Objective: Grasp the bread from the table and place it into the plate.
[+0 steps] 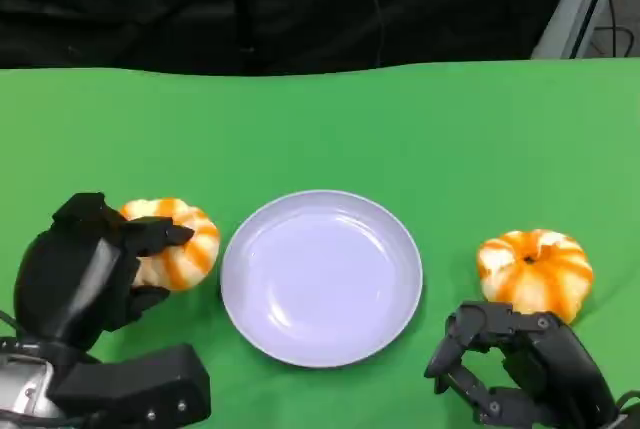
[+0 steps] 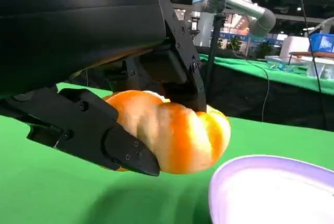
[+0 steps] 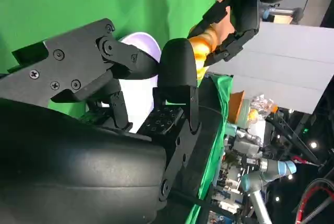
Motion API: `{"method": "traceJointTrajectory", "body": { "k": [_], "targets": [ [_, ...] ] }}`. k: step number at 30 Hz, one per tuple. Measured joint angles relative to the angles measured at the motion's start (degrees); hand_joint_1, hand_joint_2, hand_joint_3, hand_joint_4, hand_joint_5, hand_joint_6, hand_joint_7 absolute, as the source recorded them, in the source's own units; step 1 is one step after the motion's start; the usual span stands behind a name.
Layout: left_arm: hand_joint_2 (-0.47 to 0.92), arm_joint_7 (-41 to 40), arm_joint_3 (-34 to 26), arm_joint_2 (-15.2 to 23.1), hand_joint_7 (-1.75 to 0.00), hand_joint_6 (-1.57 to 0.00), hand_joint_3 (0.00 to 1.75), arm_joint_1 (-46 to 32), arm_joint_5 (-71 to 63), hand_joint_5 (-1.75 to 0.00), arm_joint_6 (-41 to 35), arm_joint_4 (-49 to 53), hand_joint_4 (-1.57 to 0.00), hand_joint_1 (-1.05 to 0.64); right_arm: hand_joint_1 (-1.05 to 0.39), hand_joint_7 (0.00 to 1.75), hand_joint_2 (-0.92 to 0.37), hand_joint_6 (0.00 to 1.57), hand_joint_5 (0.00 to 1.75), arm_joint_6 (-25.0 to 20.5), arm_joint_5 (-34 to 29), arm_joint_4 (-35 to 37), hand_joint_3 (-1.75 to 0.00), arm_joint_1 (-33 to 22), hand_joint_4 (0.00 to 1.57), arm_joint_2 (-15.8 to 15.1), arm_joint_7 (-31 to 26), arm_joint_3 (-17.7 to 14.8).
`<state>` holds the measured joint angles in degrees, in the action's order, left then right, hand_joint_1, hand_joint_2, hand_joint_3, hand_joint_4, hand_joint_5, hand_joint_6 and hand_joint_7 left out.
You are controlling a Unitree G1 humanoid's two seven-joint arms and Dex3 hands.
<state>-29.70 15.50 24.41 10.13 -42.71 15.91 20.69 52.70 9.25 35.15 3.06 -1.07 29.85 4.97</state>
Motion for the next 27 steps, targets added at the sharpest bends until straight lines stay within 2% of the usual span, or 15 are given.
{"method": "traceJointTrajectory", "body": {
  "k": [15, 20, 27],
  "targets": [
    [0.89, 0.0, -0.05, 0.0, -0.38, -1.1, 0.0, 0.0, -0.04, -1.36, 0.81, 0.01, -0.67, -0.03, -0.1, 1.12, -0.7, 0.83, 1.51, 0.0, -0.03, 0.02, -0.74, 0.23, 0.74, 0.01, -0.05, -0.04],
    [0.9, 0.0, -0.11, 0.0, -0.43, -1.08, 0.0, -0.01, -0.04, -1.42, 0.72, 0.0, -0.64, -0.04, -0.1, 1.13, -0.7, 0.83, 1.52, 0.0, -0.13, 0.02, -0.73, 0.24, 0.75, 0.0, -0.18, -0.04],
    [0.9, 0.0, -0.15, 0.0, -0.47, -1.06, 0.0, -0.23, 0.06, -1.42, 0.9, -0.15, -0.64, -0.04, -0.1, 1.14, -0.7, 0.83, 1.52, 0.03, -0.24, 0.01, -0.74, 0.24, 0.75, 0.0, -0.48, -0.04]
  ]
}}
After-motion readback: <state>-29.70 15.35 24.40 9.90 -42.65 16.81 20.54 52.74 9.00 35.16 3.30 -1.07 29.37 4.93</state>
